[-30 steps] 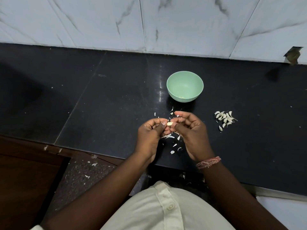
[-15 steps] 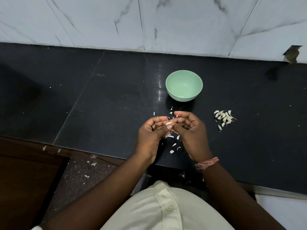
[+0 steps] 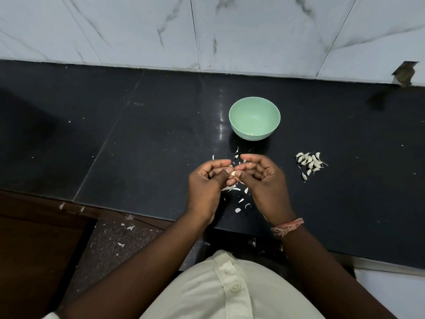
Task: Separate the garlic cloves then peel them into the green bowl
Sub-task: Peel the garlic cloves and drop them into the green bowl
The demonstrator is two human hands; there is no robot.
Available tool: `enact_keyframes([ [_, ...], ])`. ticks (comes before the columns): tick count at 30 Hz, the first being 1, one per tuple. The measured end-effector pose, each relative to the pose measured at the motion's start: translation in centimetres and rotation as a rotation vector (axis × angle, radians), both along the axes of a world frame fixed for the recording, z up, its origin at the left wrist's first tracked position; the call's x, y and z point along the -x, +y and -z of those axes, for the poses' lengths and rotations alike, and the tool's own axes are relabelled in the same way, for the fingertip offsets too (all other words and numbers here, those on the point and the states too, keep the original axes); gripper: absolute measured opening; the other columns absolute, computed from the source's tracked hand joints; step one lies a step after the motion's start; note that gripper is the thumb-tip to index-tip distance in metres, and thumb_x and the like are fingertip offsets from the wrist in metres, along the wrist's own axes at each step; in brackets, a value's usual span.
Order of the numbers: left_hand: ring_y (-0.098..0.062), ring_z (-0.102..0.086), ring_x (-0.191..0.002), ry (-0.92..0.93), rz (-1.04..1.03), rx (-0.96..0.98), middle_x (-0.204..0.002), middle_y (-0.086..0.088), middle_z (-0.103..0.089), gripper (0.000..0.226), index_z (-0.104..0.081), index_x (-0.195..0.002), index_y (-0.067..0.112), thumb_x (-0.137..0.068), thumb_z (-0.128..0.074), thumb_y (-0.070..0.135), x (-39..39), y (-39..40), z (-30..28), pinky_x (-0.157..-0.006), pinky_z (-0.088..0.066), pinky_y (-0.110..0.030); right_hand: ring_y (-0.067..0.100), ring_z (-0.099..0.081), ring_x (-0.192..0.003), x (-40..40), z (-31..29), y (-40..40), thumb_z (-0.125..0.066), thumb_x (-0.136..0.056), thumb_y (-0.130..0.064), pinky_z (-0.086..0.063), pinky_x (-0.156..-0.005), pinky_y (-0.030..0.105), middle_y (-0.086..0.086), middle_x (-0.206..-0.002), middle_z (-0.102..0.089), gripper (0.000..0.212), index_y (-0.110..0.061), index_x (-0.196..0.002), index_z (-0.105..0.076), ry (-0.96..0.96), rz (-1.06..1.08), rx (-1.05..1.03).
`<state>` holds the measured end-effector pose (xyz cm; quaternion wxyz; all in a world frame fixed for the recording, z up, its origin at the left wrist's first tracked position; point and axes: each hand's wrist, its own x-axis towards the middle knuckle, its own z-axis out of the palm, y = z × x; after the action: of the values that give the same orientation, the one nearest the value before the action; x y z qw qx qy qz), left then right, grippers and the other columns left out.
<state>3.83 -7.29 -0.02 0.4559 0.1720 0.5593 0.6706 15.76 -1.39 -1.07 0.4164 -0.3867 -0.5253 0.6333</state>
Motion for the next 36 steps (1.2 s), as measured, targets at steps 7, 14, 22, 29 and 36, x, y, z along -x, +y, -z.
enact_keyframes([
  [7, -0.018, -0.073, -0.078, -0.253, -0.111, 0.044, -0.092, -0.018, -0.071, 0.020, -0.066, -0.106, -0.004, -0.093, -0.056, -0.015, 0.6, 0.4, 1.4, -0.073, -0.060, -0.022, 0.015, -0.069, -0.087, 0.2, -0.1, -0.2, -0.072, -0.083, 0.015, -0.058, -0.082, 0.025, 0.007, -0.092, -0.075, 0.042, -0.007, -0.118, -0.066, 0.087, 0.036, 0.030],
  [14, -0.016, -0.067, -0.083, -0.171, -0.002, 0.102, -0.095, -0.010, -0.072, 0.013, -0.073, -0.105, 0.004, -0.097, -0.064, 0.005, 0.5, 0.0, 0.8, -0.076, -0.060, -0.030, 0.020, -0.072, -0.092, 0.1, -0.5, 0.0, -0.074, -0.083, 0.013, -0.058, -0.088, 0.031, 0.012, -0.096, -0.076, 0.050, -0.012, -0.125, -0.060, 0.080, 0.070, -0.050],
  [22, -0.014, -0.068, -0.076, -0.235, 0.038, 0.082, -0.088, -0.014, -0.073, 0.009, -0.074, -0.099, 0.002, -0.091, -0.069, 0.005, -0.1, 0.2, 0.5, -0.071, -0.059, -0.024, 0.020, -0.072, -0.094, 0.2, -0.4, -0.2, -0.067, -0.086, 0.018, -0.057, -0.088, 0.028, 0.014, -0.098, -0.075, 0.067, -0.011, -0.143, -0.047, 0.082, 0.066, -0.087],
  [29, -0.015, -0.065, -0.072, -0.171, 0.018, 0.066, -0.081, -0.014, -0.069, 0.008, -0.074, -0.096, -0.002, -0.092, -0.067, -0.001, -0.1, 0.3, 0.2, -0.071, -0.058, -0.023, 0.022, -0.073, -0.099, 0.3, -0.6, -0.3, -0.069, -0.085, 0.017, -0.058, -0.087, 0.026, 0.013, -0.103, -0.076, 0.075, -0.013, -0.148, -0.042, 0.073, 0.069, -0.059],
  [36, -0.014, -0.061, -0.068, -0.145, -0.004, 0.037, -0.078, -0.009, -0.069, 0.007, -0.072, -0.095, 0.002, -0.092, -0.066, -0.002, -0.1, 0.4, 0.1, -0.072, -0.054, -0.025, 0.023, -0.073, -0.100, 0.7, -0.9, -0.4, -0.072, -0.084, 0.015, -0.059, -0.091, 0.033, 0.015, -0.102, -0.076, 0.075, -0.014, -0.147, -0.042, 0.130, 0.095, -0.001],
])
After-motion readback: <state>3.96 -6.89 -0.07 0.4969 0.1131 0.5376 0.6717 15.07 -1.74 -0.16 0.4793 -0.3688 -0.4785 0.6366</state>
